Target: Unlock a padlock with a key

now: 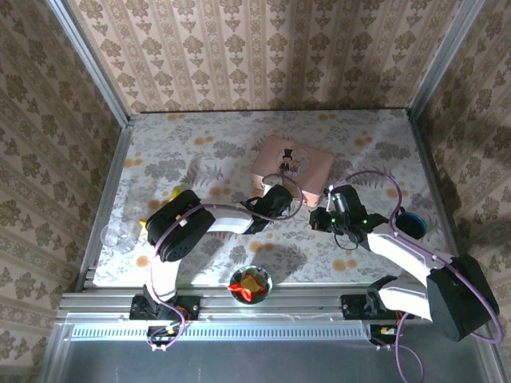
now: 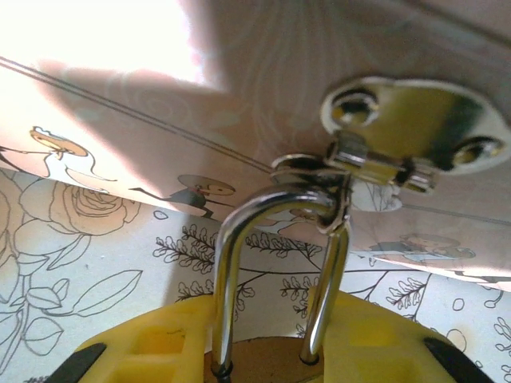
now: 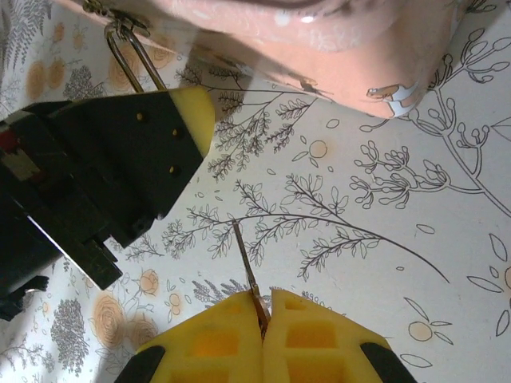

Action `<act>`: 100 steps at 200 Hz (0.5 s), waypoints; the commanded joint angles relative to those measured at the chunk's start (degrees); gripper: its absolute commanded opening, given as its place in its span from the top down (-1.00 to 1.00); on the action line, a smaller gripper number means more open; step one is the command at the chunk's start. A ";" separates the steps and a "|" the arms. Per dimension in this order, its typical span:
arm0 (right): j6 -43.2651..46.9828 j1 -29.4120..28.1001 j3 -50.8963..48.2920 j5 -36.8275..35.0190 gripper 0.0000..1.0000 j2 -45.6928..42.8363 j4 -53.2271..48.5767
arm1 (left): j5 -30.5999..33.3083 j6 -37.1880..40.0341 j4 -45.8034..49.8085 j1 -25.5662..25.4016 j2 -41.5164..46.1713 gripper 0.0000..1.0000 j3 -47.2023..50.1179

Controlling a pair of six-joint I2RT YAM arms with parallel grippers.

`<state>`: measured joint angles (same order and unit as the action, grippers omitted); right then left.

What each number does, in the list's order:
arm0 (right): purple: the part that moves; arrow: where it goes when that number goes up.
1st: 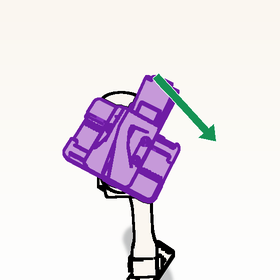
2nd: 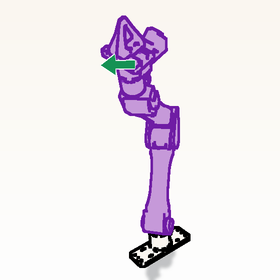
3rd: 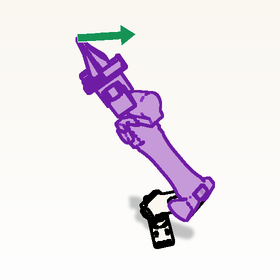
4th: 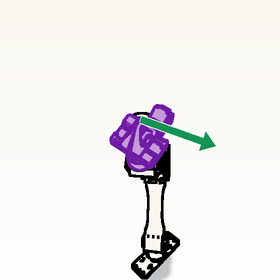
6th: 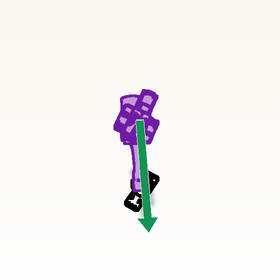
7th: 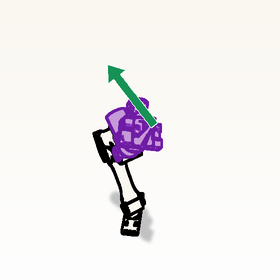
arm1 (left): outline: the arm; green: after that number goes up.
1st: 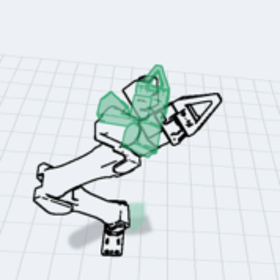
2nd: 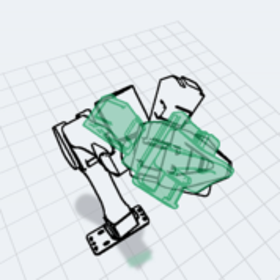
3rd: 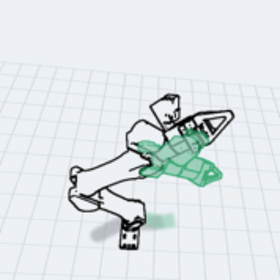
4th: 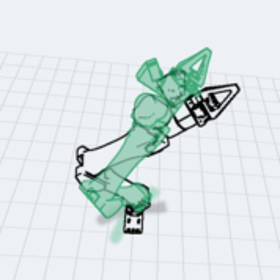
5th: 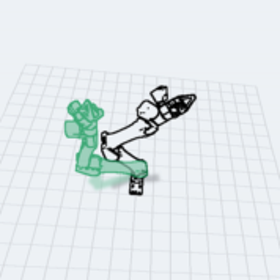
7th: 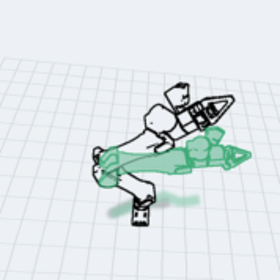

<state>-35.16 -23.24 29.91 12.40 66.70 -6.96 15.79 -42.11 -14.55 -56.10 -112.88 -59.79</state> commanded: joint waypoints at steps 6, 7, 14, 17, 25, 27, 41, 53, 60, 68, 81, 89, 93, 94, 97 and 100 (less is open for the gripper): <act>1.41 -0.31 4.87 -2.67 1.00 4.55 -0.02 | -8.23 1.05 -8.20 -0.09 -0.70 1.00 -0.50; 1.45 -0.27 5.10 -2.75 1.00 4.79 0.04 | -8.32 1.10 -8.34 -0.08 -0.60 1.00 -0.37; 1.92 -0.16 6.45 -3.18 1.00 6.61 0.42 | -8.89 1.15 -9.26 0.10 -0.43 1.00 0.39; 2.15 -0.09 7.00 -3.37 1.00 7.41 0.65 | -9.13 1.15 -9.62 0.12 -0.29 1.00 0.71; 2.52 0.25 8.20 -3.68 1.00 9.46 1.21 | -9.71 1.22 -10.23 0.35 -0.15 1.00 1.38; 2.54 0.33 8.47 -3.70 1.00 9.91 1.44 | -9.85 1.23 -10.41 0.37 -0.10 1.00 1.57; 3.11 1.12 9.73 -3.96 1.00 12.62 3.41 | -10.74 1.15 -11.80 0.39 -0.09 1.00 2.52; 3.51 1.85 10.74 -4.31 1.00 16.09 4.55 | -11.65 1.24 -12.62 0.42 -0.48 1.00 2.82; 3.86 2.21 11.38 -4.48 1.00 17.44 5.06 | -12.11 1.24 -13.05 0.38 -0.81 0.98 2.77; 4.17 2.64 12.18 -4.66 1.00 18.83 5.16 | -12.72 1.28 -13.45 0.47 -1.31 0.91 2.60; 4.50 3.19 13.33 -4.58 1.00 20.56 5.20 | -14.02 1.25 -14.50 0.71 -2.20 0.77 2.33; 4.57 3.42 13.67 -4.45 1.00 21.12 5.25 | -14.99 1.28 -15.41 0.99 -2.76 0.69 2.14; 4.65 3.51 13.81 -4.34 1.00 21.32 5.28 | -15.42 1.24 -15.86 1.16 -3.02 0.65 2.01; 4.65 3.53 13.83 -4.34 1.00 21.34 5.29 | -15.52 1.24 -15.95 1.16 -3.08 0.64 1.98; 4.65 3.62 13.86 -4.23 1.00 21.36 5.33 | -15.80 1.24 -16.28 1.33 -3.27 0.62 1.92; 4.61 3.69 13.93 -4.19 1.00 21.45 5.33 | -16.13 1.24 -16.56 1.46 -3.46 0.59 1.92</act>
<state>-31.86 -20.47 41.60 9.65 87.02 -2.94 9.10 -41.30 -22.96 -54.30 -113.38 -56.99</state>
